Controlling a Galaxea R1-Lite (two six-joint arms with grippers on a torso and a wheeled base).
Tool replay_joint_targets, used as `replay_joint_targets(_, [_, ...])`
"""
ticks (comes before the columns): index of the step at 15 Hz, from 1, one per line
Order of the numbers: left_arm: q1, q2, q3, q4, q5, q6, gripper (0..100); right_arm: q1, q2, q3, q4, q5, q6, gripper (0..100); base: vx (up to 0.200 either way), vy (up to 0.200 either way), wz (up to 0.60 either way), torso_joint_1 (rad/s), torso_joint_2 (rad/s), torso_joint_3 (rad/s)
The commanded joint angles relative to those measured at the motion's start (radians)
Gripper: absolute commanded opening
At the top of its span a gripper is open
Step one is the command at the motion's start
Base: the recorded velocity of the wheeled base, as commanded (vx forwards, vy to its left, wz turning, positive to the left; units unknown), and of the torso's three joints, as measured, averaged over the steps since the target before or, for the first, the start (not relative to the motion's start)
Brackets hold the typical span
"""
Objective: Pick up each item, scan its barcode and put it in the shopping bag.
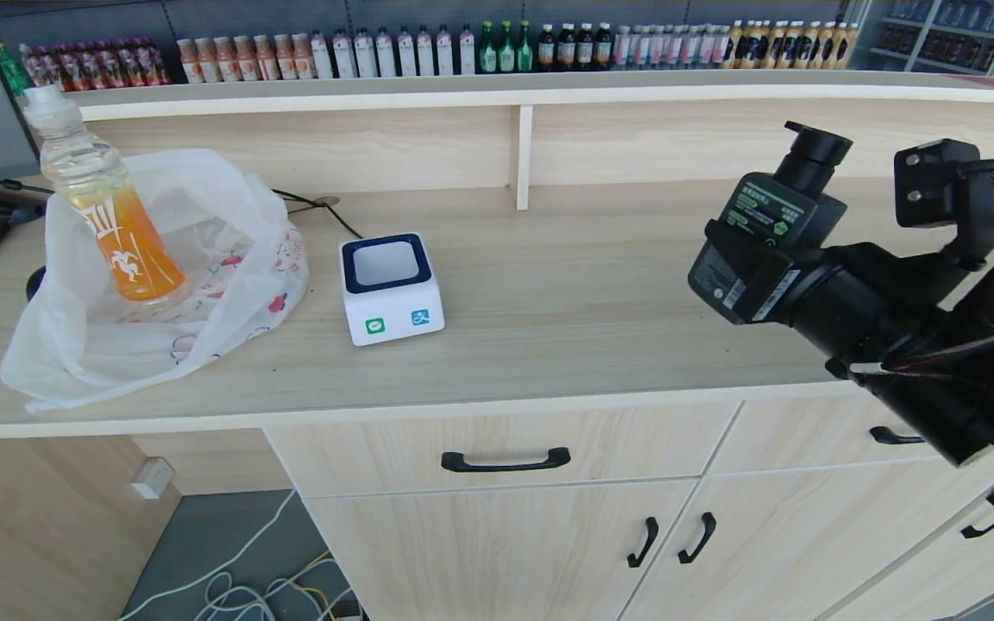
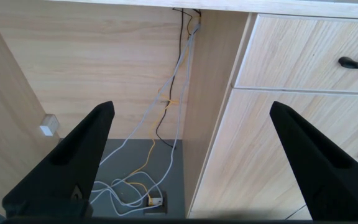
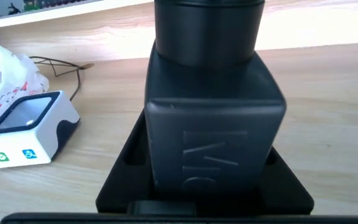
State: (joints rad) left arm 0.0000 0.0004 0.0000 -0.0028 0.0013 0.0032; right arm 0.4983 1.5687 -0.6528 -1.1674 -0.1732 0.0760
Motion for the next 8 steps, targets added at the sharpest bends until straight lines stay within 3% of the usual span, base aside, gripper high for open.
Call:
replay_joint_targets(1, [0.000,0.000,0.000,0.000,0.000,0.000,100,0.003,-0.176,0.134,-0.001,0.003,0.041,0,0.000,0.000,0.00,0.000,0.00,0.000])
replay_joint_targets(5, [0.000,0.000,0.000,0.000,0.000,0.000,100,0.006,-0.222,0.147,-0.001,0.008,0.093,0,0.000,0.000,0.00,0.000,0.00,0.000])
replay_joint_targets(8, [0.000,0.000,0.000,0.000,0.000,0.000,100,0.013,-0.210,0.134,-0.001,0.066,0.173,0,0.000,0.000,0.00,0.000,0.00,0.000])
